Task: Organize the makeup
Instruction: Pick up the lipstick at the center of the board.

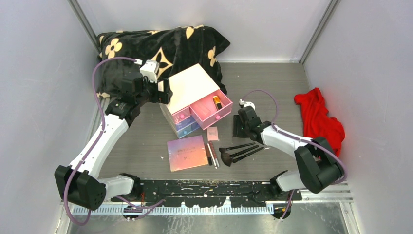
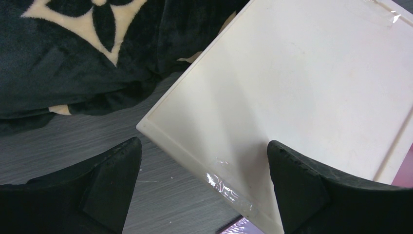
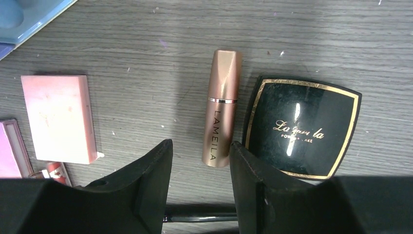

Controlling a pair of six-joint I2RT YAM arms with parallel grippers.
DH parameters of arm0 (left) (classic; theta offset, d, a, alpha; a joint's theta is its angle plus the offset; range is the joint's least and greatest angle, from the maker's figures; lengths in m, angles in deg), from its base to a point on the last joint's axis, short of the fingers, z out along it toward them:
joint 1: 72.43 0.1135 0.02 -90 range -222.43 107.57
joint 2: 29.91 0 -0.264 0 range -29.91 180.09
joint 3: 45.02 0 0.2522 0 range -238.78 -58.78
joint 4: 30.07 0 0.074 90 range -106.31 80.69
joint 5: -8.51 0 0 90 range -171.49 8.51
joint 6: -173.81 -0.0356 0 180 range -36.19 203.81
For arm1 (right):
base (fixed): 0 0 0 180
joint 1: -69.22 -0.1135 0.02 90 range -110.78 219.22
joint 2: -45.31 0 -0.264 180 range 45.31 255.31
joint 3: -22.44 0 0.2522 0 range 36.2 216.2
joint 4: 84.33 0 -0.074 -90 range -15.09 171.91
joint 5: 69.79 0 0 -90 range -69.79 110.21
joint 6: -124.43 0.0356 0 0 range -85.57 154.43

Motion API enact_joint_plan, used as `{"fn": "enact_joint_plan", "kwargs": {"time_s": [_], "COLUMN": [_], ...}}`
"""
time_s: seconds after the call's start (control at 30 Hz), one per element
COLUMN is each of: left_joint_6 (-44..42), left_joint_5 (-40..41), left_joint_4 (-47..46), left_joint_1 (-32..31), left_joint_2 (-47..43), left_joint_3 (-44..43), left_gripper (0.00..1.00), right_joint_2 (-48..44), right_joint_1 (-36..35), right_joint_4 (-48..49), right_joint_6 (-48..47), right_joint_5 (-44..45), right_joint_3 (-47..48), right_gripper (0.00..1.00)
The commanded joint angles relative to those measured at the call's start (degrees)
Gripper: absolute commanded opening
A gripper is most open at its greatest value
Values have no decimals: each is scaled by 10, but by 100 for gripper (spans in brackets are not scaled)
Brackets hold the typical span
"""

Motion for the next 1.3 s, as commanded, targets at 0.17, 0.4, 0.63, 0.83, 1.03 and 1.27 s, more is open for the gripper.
{"fn": "enact_joint_plan", "kwargs": {"time_s": [0.17, 0.4, 0.63, 0.83, 1.03, 1.27], "left_joint_6": [-7, -8, -8, -9, -6, -2], "left_joint_5": [3, 1, 2, 4, 3, -2], "left_joint_4": [-17, -16, -14, -13, -15, -18], "left_joint_1": [4, 4, 4, 4, 4, 4], "left_joint_2": [-1, -1, -3, -4, -2, -3], "left_joint_3": [0, -1, 0, -1, -3, -1], "left_gripper": [100, 100, 100, 100, 100, 100], "right_joint_2": [33, 76, 59, -23, -98, -74], "right_joint_1": [6, 8, 9, 9, 9, 9], "right_joint_4": [37, 36, 25, -24, -107, -211], "right_joint_6": [-14, -10, -5, -5, -47, -97], "right_joint_5": [23, 38, 75, 101, 118, 33], "right_joint_3": [37, 62, 52, 63, 168, 357], "right_gripper": [52, 32, 2, 1, 1, 1]}}
